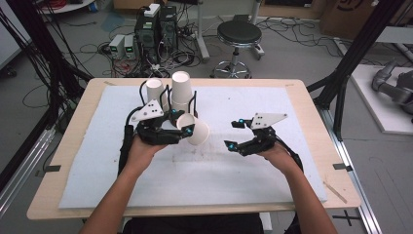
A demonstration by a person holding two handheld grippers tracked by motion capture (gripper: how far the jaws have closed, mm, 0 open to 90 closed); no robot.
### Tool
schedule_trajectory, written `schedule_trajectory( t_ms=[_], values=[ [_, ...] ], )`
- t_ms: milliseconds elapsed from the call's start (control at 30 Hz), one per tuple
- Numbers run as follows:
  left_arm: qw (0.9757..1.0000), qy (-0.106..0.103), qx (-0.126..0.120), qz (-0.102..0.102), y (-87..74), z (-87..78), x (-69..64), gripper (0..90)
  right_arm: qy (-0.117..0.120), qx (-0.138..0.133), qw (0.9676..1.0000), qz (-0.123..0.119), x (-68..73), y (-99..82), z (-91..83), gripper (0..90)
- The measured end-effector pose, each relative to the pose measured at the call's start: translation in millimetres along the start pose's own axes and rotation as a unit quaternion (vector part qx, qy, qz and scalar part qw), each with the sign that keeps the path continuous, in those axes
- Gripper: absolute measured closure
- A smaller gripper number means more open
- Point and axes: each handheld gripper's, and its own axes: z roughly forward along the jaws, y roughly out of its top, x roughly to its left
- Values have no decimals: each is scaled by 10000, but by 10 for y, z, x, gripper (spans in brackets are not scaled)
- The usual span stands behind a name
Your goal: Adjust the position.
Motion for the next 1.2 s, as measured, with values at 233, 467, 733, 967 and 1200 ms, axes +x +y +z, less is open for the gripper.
schedule_trajectory(
  t_ms=[233,467,733,967,1200],
  values=[
    [9991,-431,-8,-12,-2,-20,-71,361,439,-489,9972,361,102,28,69,209],
    [9960,-892,-68,-7,-67,-90,-183,361,732,-592,9953,237,265,-2,39,208],
    [9935,-1128,-134,-29,-135,-132,-281,360,1111,-522,9924,36,421,26,156,207],
    [9902,-1394,-54,-42,-205,-101,-328,361,1425,-540,9883,-14,527,-12,272,207],
    [9880,-1534,-133,-139,-270,-72,-332,362,1500,-447,9877,-40,586,-62,366,207]
  ],
)
